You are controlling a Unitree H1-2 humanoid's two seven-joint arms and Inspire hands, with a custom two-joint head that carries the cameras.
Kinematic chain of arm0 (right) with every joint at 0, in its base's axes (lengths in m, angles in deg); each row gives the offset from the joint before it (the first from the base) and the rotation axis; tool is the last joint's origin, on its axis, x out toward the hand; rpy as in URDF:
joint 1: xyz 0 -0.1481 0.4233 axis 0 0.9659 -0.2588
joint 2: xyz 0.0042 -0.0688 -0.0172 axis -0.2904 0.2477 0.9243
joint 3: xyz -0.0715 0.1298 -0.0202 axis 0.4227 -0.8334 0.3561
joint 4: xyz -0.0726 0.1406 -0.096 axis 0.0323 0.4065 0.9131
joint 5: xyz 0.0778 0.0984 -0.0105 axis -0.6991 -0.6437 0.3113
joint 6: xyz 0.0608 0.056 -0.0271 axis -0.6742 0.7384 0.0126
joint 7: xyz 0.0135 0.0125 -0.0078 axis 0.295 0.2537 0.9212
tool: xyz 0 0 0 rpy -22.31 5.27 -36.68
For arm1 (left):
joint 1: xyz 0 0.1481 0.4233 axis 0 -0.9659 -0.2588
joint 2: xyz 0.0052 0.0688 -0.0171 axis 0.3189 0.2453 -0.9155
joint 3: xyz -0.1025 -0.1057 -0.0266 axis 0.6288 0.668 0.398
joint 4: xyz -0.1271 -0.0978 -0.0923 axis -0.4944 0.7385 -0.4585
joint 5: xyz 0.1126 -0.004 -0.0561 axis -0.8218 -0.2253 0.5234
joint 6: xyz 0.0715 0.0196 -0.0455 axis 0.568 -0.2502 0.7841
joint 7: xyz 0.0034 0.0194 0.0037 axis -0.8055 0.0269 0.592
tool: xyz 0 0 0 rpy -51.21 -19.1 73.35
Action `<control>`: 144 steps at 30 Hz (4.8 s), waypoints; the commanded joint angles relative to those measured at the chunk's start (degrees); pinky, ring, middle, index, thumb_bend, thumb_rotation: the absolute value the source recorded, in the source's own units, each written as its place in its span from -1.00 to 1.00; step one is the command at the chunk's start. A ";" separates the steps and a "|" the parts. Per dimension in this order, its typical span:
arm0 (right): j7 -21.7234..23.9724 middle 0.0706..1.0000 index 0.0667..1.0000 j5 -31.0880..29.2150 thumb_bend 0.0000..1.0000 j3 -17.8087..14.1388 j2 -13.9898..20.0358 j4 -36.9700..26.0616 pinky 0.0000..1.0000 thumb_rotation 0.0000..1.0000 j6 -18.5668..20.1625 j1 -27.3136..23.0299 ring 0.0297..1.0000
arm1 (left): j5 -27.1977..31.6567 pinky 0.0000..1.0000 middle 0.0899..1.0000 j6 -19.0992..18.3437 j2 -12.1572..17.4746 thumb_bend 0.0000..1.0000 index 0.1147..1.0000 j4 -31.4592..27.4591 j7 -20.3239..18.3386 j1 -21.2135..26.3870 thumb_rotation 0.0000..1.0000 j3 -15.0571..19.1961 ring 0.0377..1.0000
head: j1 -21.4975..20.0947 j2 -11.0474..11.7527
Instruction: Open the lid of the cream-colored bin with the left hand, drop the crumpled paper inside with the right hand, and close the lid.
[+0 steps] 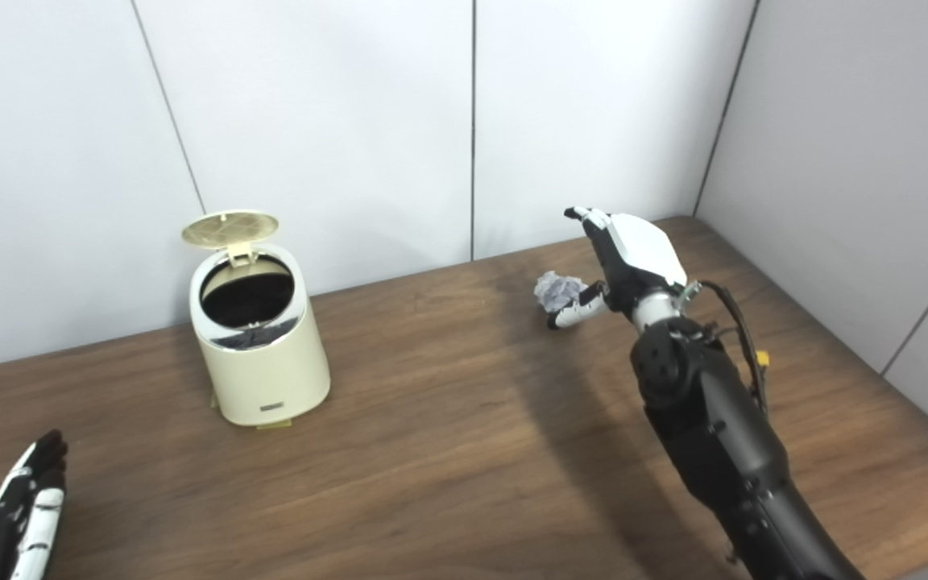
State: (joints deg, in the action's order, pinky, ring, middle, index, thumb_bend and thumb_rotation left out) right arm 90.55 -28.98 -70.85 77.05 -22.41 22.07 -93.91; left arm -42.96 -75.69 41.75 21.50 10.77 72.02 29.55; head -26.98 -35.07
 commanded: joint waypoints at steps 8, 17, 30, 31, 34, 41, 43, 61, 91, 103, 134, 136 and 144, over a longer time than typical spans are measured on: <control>2.65 0.80 0.75 1.22 0.72 0.86 3.20 12.90 0.58 -0.83 -0.10 -8.70 0.75 | -0.66 0.84 0.83 -1.63 0.04 -0.33 0.88 -4.89 0.35 1.05 0.55 0.09 0.87 | 0.26 -0.15; -2.26 0.81 0.77 -1.52 0.71 4.72 2.64 24.77 0.40 -0.85 -1.27 -13.67 0.72 | -3.61 0.85 0.81 -3.63 0.08 -0.43 0.89 -6.63 0.87 1.06 0.32 -0.65 0.86 | 0.96 0.41; -8.36 0.79 0.71 -6.82 0.70 7.89 1.75 31.14 0.55 -0.89 -3.85 -16.76 0.73 | -4.87 0.76 0.77 -4.39 0.22 -0.48 0.87 -7.83 0.98 0.91 0.04 -0.18 0.81 | 2.11 0.53; -8.53 0.79 0.70 -7.11 0.70 8.05 1.77 31.22 0.56 -0.90 -3.91 -16.83 0.74 | -4.86 0.75 0.77 -4.37 0.22 -0.47 0.87 -7.86 0.93 0.86 -0.02 -0.21 0.80 | 2.14 0.50; -8.81 0.80 0.69 -8.08 0.71 8.50 1.84 30.35 0.61 -0.89 -4.29 -16.70 0.75 | -4.74 0.74 0.77 -4.19 0.14 -0.44 0.87 -8.04 0.67 0.60 -0.11 -0.51 0.80 | 2.30 0.41; -9.36 0.67 0.66 -7.84 0.72 10.46 1.83 30.30 0.33 -0.83 -3.81 -16.84 0.54 | -4.37 0.74 0.78 -2.17 -0.20 -0.45 0.89 -7.53 0.85 0.28 -0.25 -0.96 0.80 | 2.91 -0.19; -9.31 0.61 0.62 -8.03 0.71 10.92 1.99 30.66 0.32 -0.86 -4.44 -16.91 0.50 | -4.51 0.74 0.78 -1.72 -0.23 -0.44 0.89 -7.52 0.93 0.20 -0.26 -0.98 0.79 | 3.06 -0.29; -9.11 0.02 -0.04 -8.36 0.17 13.18 3.46 31.24 0.15 -0.95 -5.93 -16.34 0.11 | -5.15 0.70 0.77 2.03 -0.20 -0.38 0.87 -5.53 2.02 -0.22 -0.19 -1.00 0.77 | 3.79 -1.24; -9.21 -0.05 -0.07 -4.65 0.00 12.64 0.38 -4.63 -0.31 -1.00 -9.80 -7.48 -0.25 | -4.95 0.73 0.77 4.94 -1.26 -0.25 0.86 -2.57 3.15 -2.04 -0.18 -1.26 0.77 | 16.65 0.06; -6.29 -0.05 -0.05 -3.68 -0.01 14.80 -10.18 -16.02 -0.31 -1.00 -12.03 -7.94 -0.27 | -7.14 0.73 0.78 6.56 -3.40 -0.07 0.85 -0.28 5.29 -2.91 0.08 -3.10 0.77 | 22.57 1.96; -17.96 -0.06 0.02 -0.44 -0.02 18.88 -24.32 7.61 -0.42 -1.00 -25.11 -19.80 -0.25 | -7.44 0.76 0.81 9.42 -5.26 -0.06 0.87 1.75 7.75 -3.43 0.07 -5.40 0.81 | 25.55 3.48; -18.91 -0.06 0.02 -0.17 -0.02 18.88 -24.41 9.39 -0.42 -1.00 -25.06 -20.45 -0.25 | -7.27 0.76 0.81 9.54 -5.20 -0.05 0.87 1.79 7.79 -3.40 0.08 -5.32 0.81 | 25.55 3.43; -21.72 -0.05 0.01 -0.01 -0.02 18.72 -23.95 14.76 -0.42 -1.00 -25.64 -22.22 -0.25 | -7.18 0.75 0.80 9.06 -5.31 -0.05 0.86 0.72 7.79 -3.76 0.08 -5.16 0.80 | 25.51 3.10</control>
State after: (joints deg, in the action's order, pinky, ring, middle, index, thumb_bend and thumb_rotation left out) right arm 70.84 -29.25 -51.48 52.92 -7.04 -2.08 -112.38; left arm -50.14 -68.72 39.02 20.82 17.59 69.60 25.62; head -1.41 -31.90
